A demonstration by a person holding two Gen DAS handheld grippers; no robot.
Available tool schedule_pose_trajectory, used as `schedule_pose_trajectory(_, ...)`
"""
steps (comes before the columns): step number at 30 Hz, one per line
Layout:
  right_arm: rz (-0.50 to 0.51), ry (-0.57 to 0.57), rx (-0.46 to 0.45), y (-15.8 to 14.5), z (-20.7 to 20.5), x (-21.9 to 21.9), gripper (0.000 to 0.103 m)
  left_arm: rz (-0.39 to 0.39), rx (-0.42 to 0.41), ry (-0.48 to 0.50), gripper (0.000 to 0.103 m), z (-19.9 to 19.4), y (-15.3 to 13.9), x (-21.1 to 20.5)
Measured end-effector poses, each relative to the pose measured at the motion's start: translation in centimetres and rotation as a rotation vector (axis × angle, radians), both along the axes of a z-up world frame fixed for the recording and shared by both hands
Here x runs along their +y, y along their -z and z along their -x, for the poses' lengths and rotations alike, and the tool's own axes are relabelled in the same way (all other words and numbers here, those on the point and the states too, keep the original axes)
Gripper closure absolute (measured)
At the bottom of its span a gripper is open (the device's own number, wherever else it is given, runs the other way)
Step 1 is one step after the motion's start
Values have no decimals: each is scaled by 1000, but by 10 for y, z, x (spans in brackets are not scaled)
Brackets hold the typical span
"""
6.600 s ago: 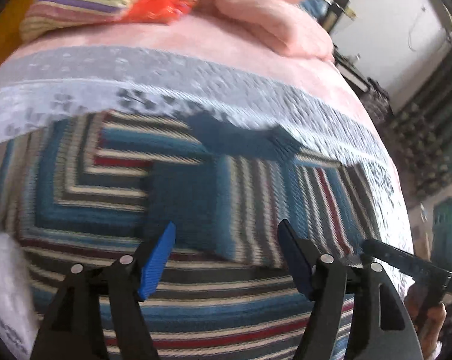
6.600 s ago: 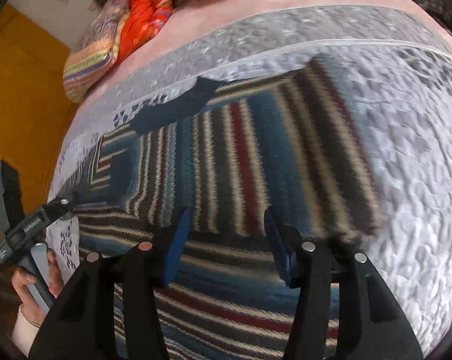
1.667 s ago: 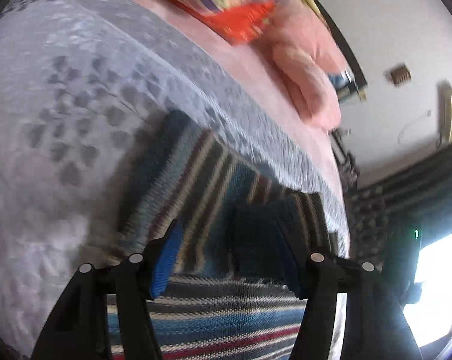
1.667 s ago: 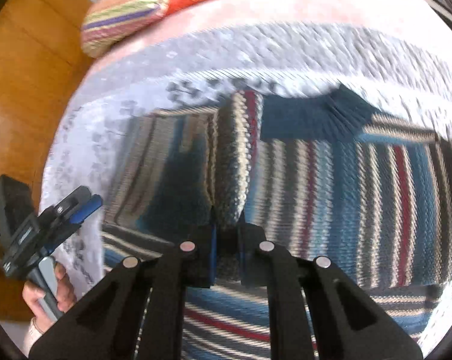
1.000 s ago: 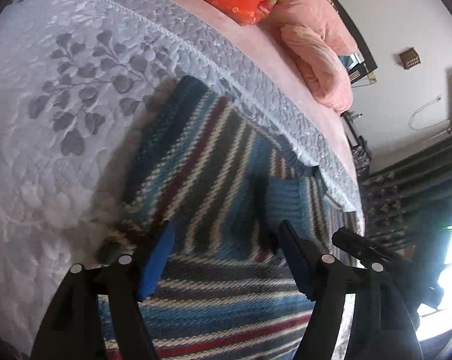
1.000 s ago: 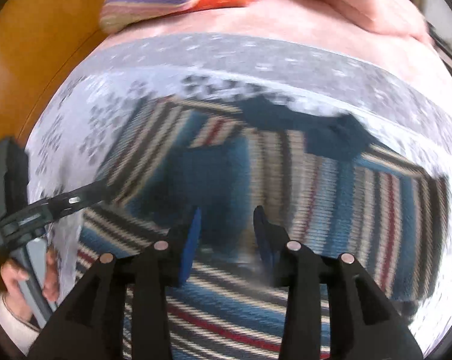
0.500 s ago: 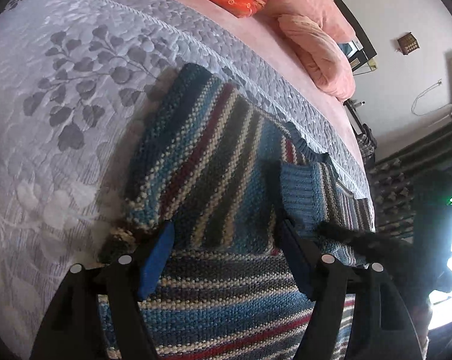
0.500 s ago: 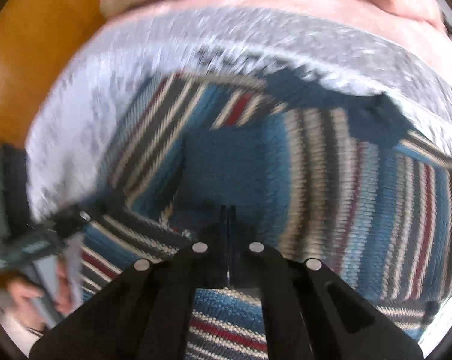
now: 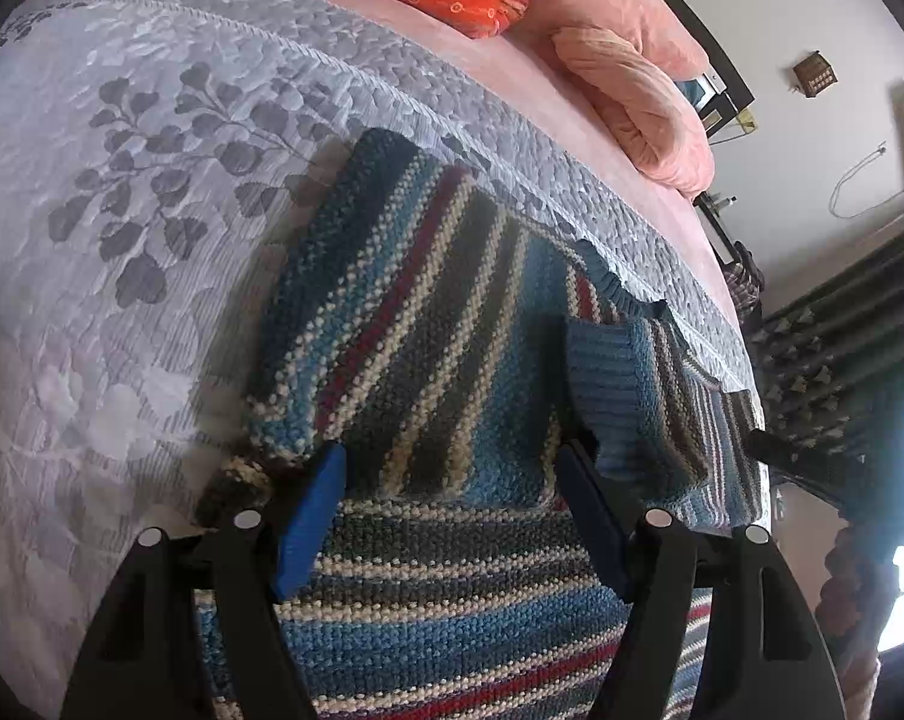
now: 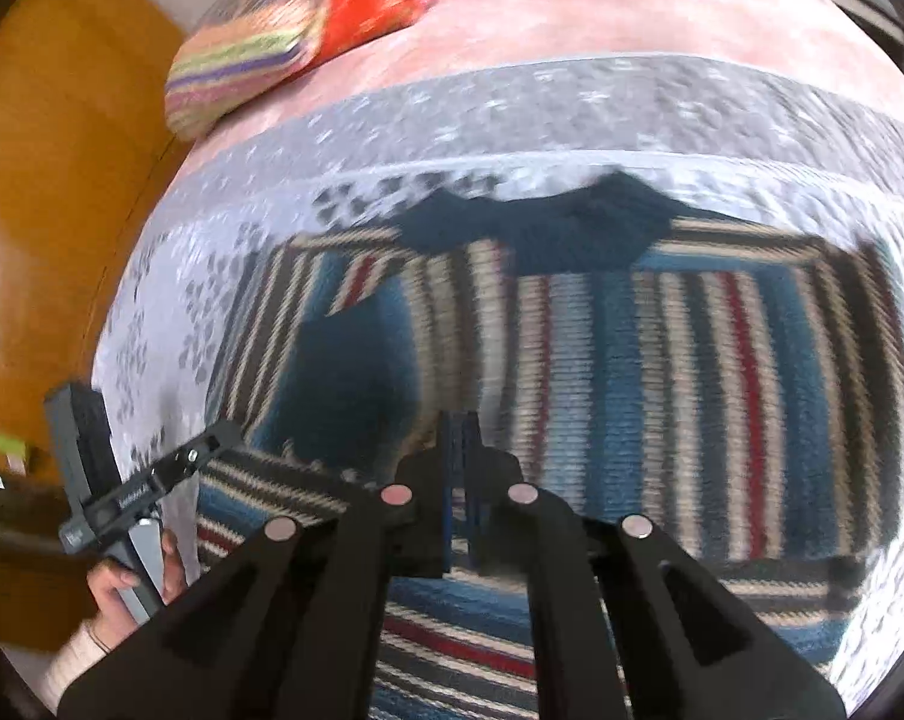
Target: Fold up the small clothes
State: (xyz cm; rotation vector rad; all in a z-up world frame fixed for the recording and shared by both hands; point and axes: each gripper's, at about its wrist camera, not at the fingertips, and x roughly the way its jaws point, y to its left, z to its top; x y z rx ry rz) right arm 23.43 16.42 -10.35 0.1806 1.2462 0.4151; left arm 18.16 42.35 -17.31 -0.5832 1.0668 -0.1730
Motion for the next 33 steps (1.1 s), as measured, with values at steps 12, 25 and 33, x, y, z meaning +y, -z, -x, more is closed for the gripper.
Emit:
schedule_pose_trajectory(12, 414, -274, -64, 59, 14, 146, 30, 139, 23, -7, 29, -3, 6, 23)
schedule_pose_trajectory(25, -22, -8, 28, 10, -12, 38, 93, 99, 19, 2, 28, -5, 6, 15)
schedule_pose_trajectory(33, -72, 179, -20, -8, -3, -59, 93, 47, 18, 26, 28, -8, 5, 7)
